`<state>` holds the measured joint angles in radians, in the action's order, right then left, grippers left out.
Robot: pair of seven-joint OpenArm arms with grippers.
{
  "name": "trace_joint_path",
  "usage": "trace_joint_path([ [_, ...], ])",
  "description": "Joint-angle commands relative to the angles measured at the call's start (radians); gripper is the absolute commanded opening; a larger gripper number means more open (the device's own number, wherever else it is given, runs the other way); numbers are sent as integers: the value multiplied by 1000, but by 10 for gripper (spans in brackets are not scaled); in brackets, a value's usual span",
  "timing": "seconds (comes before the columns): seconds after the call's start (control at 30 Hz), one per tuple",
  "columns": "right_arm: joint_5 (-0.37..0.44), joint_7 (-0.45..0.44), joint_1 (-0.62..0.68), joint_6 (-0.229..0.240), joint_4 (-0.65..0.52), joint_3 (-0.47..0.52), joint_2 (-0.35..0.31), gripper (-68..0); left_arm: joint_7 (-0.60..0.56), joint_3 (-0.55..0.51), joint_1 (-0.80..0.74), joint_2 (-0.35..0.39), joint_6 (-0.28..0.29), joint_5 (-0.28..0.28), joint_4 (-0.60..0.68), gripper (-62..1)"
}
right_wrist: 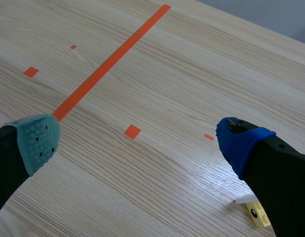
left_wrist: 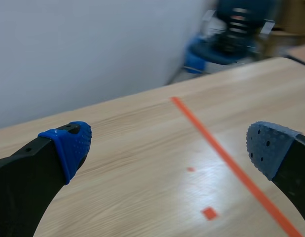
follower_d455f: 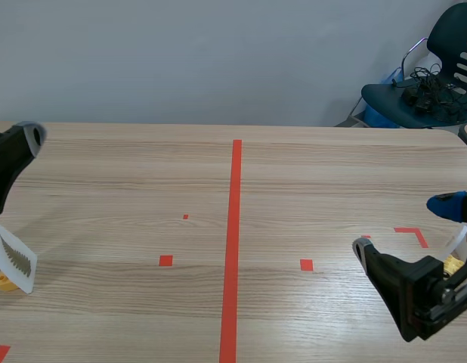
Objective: Do the leaf sorting experiment
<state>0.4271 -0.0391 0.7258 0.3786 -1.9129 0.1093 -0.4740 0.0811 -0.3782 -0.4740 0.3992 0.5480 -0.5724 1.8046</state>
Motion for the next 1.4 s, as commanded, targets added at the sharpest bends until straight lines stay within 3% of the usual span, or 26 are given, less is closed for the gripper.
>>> trace_joint_path([
  [0.0,7,-8,-14,-4,-14,11,-8,4,24,10,-13,0,79,-43,10,14],
  [0.03,7,-8,-14,-4,-14,11,-8,4,43,10,-23,0,137,-61,30,14],
  [0.07,7,-8,-14,-4,-14,11,-8,4,56,10,-32,0,148,-80,48,14],
  [0.2,7,-8,-14,-4,-14,11,-8,4,58,19,-75,0,148,-106,95,14],
  [0.47,7,-8,-14,-4,-14,11,-8,4,96,66,-80,0,148,-104,98,14],
  [0.73,7,-8,-14,-4,-14,11,-8,4,95,138,-80,0,148,16,98,14],
  [0.93,7,-8,-15,0,-14,8,-8,4,92,144,-80,0,148,16,63,14],
  [1.0,6,4,-31,23,-14,2,-8,4,91,144,-78,0,148,16,45,14],
  [1.17,0,36,-113,42,-11,-70,-7,4,57,144,-71,0,148,16,-2,14],
  [1.37,-113,27,-266,42,83,-240,10,4,42,144,-71,0,148,15,-40,14],
])
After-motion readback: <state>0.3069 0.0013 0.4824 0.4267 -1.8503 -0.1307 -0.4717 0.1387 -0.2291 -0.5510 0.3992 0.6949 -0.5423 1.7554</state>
